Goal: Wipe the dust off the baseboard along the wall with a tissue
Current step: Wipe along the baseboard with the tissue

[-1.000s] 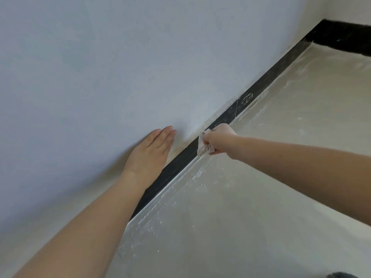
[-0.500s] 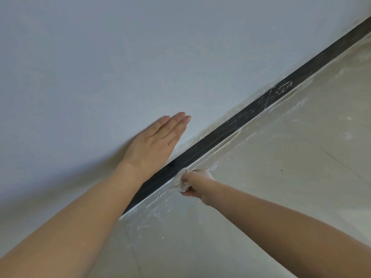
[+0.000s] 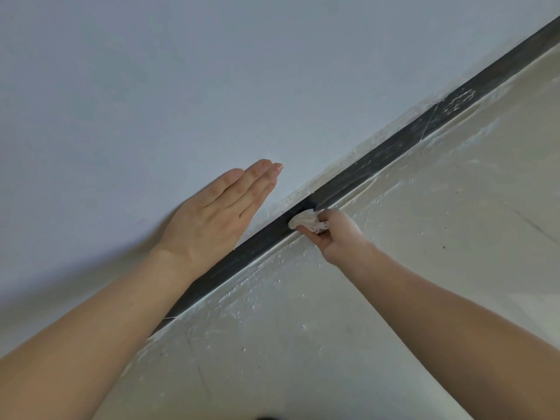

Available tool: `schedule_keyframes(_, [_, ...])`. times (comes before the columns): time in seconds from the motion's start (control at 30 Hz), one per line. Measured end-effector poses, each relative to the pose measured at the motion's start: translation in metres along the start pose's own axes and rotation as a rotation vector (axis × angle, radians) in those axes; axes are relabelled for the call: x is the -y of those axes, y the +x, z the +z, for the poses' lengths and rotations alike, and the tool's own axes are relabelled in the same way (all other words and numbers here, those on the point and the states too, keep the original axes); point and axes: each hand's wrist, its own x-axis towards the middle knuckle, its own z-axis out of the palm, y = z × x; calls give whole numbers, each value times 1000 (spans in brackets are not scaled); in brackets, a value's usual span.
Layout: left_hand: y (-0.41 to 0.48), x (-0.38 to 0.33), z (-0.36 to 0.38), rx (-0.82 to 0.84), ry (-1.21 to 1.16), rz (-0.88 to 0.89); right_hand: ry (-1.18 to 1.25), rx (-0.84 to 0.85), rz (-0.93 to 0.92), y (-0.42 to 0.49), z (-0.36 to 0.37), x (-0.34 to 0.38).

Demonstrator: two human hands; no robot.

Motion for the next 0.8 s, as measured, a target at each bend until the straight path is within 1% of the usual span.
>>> schedule_keyframes(0.07, [0,1,-1,3,-11,-4,163,-62,-79,5,-17,18])
schedule_keyframes(0.1, [1,2,-1,1,-13,-4,173,-96,-98,6,-22,23])
schedule_keyframes(0.17, [1,2,-3,-4,-9,0,42,-115,-56,2,-23,17])
schedule_keyframes(0.23, [0,2,-3,-5,-15,13,-118,-30,70,-12,-12,-17])
schedule_keyframes(0.33, [-3,2,-5,3,-19,23,-271,182,292,-32,17,-86])
schedule_keyframes(0.37, [-5,3,-5,11,-16,19,-294,213,331,-35,28,-104])
schedule_keyframes(0.43, [-10,4,-6,18,-2,18,-279,221,356,-38,48,-125])
schedule_keyframes(0.57, [-15,5,-7,11,3,17,-195,184,335,-44,61,-111])
schedule_keyframes(0.63, [-15,5,-7,5,1,12,-167,127,277,-39,54,-87])
schedule_keyframes(0.7, [-13,4,-8,2,-7,-1,-121,109,209,-37,43,-58])
schedule_keyframes(0.8, [-11,3,-8,-5,-30,-10,44,97,110,-35,22,-20])
